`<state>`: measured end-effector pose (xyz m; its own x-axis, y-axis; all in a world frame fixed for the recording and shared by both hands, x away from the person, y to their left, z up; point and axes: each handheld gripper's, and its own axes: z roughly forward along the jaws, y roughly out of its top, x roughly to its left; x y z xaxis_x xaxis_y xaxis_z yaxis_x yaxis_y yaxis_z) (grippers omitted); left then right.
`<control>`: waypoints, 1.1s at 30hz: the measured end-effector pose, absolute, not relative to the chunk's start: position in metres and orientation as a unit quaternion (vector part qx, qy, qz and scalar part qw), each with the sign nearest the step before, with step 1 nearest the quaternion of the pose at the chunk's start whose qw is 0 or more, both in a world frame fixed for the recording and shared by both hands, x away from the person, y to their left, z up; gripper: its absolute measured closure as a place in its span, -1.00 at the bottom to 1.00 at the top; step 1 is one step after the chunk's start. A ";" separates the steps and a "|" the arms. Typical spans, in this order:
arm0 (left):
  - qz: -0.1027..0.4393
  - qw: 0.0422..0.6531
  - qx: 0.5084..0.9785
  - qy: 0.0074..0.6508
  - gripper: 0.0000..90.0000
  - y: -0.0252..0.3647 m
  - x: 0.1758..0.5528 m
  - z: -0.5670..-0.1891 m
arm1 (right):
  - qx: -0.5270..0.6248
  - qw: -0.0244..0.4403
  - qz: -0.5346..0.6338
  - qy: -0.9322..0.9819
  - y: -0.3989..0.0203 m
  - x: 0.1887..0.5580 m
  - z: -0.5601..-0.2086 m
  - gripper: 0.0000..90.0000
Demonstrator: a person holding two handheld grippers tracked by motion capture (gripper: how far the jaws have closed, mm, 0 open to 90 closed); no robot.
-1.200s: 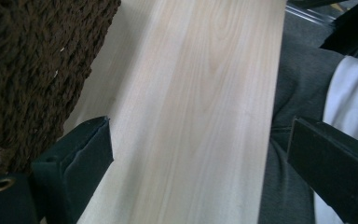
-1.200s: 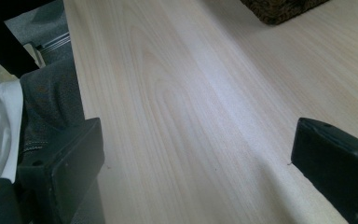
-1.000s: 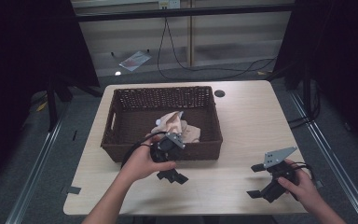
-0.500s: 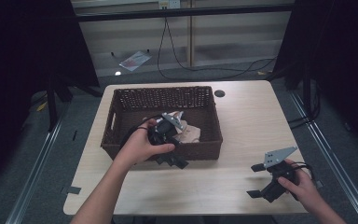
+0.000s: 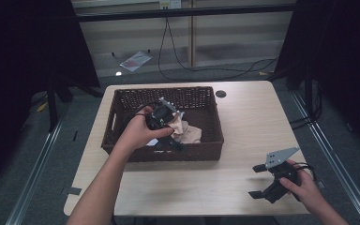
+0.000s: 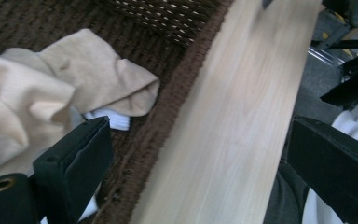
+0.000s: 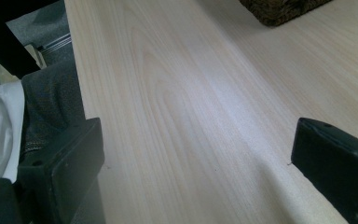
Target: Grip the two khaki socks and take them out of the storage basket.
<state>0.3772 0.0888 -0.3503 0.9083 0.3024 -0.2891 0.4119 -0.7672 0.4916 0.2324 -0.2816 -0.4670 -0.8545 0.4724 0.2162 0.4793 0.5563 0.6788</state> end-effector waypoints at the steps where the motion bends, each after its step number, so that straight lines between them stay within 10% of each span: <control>1: -0.090 0.277 0.937 0.195 -0.85 0.090 0.382 -0.350 | -0.270 0.004 -0.386 -0.882 -0.281 0.232 -0.467 -0.95; 33: -0.023 0.232 0.923 0.306 -0.87 0.099 0.442 -0.386 | -0.271 0.003 -0.388 -0.881 -0.282 0.232 -0.466 -0.94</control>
<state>0.4423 0.0986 -0.3861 0.8120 0.5536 -0.1848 0.5752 -0.7056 0.4139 0.2324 -0.2819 -0.4663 -0.8535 0.4745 0.2154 0.4793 0.5526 0.6819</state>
